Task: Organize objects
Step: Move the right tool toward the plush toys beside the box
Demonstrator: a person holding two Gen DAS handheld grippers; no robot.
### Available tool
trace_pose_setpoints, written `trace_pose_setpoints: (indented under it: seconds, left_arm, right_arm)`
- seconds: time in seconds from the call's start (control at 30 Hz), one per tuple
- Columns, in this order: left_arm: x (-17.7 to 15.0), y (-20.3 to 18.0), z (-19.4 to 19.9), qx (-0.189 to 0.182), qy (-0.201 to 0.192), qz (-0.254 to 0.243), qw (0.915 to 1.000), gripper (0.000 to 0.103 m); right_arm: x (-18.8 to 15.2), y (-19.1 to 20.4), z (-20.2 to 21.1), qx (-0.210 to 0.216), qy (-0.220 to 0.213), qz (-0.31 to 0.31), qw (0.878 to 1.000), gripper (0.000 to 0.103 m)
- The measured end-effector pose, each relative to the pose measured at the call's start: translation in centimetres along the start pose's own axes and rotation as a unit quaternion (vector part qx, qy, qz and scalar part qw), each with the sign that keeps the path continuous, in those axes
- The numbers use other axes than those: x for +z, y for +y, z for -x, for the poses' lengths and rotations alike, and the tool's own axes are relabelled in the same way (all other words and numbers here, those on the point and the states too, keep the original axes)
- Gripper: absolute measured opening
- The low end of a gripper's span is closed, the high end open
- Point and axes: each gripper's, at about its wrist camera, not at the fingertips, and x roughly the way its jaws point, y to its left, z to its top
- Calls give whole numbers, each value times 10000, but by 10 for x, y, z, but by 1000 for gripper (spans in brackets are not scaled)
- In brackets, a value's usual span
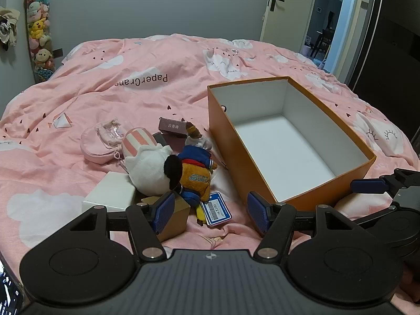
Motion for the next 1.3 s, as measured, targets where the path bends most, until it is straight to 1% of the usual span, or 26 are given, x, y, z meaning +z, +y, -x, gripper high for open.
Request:
trace_pose_setpoints:
  seconds: [0.3, 0.37, 0.43, 0.5, 0.57, 0.63, 0.77, 0.83, 0.87, 0.9, 0.93, 0.97, 1.0, 1.07, 1.17, 1.3]
  left_arm:
    - [-1, -2, 0, -8, 2, -10, 10000, 75]
    - [-1, -3, 0, -8, -3, -42, 10000, 72]
    - [-1, -4, 1, -5, -28, -73, 10000, 71]
    - [-1, -3, 4, -19, -70, -76, 9999, 70]
    - [0, 0, 7, 3, -154, -20, 9999, 63]
    - [3, 7, 9, 45, -183, 71, 9998, 62]
    - [12, 23, 7, -11, -129, 251, 9996, 61]
    - [16, 28, 4, -3, -107, 259, 9996, 61]
    - [18, 31, 3, 0, -105, 275, 9996, 61]
    - [21, 35, 0, -40, -92, 344, 9994, 62]
    - [23, 40, -3, -106, -34, 464, 9989, 64]
    - [26, 46, -7, -169, 36, 597, 9981, 66]
    - [28, 51, -11, -195, 102, 719, 9972, 66]
    - [34, 60, -23, -144, 235, 935, 9952, 68]
    - [41, 67, -42, 21, 392, 1084, 9933, 70]
    - [49, 78, -70, 103, 671, 1337, 9887, 74]
  right_arm:
    - [0, 0, -1, 11, 28, 24, 10000, 102]
    - [0, 0, -1, 11, 24, 27, 10000, 102]
    - [0, 0, 0, 38, -5, 32, 10000, 102]
    - [0, 0, 1, 110, -63, 42, 9999, 102]
    - [1, 0, 4, 156, -149, 65, 9997, 102]
    - [3, 0, 7, 192, -258, 118, 9994, 102]
    - [15, 3, 8, 546, -462, 389, 9967, 101]
    - [25, 7, 6, 683, -564, 596, 9943, 95]
    - [31, 11, 5, 751, -612, 714, 9927, 87]
    - [38, 14, 4, 821, -648, 824, 9911, 81]
    - [45, 17, 1, 894, -672, 938, 9893, 79]
    - [51, 20, -3, 959, -680, 1037, 9876, 74]
    - [57, 23, -8, 1019, -677, 1129, 9860, 68]
    - [69, 29, -19, 1090, -633, 1313, 9833, 60]
    - [82, 36, -36, 1124, -588, 1494, 9806, 49]
    - [97, 40, -59, 1234, -462, 1638, 9776, 38]
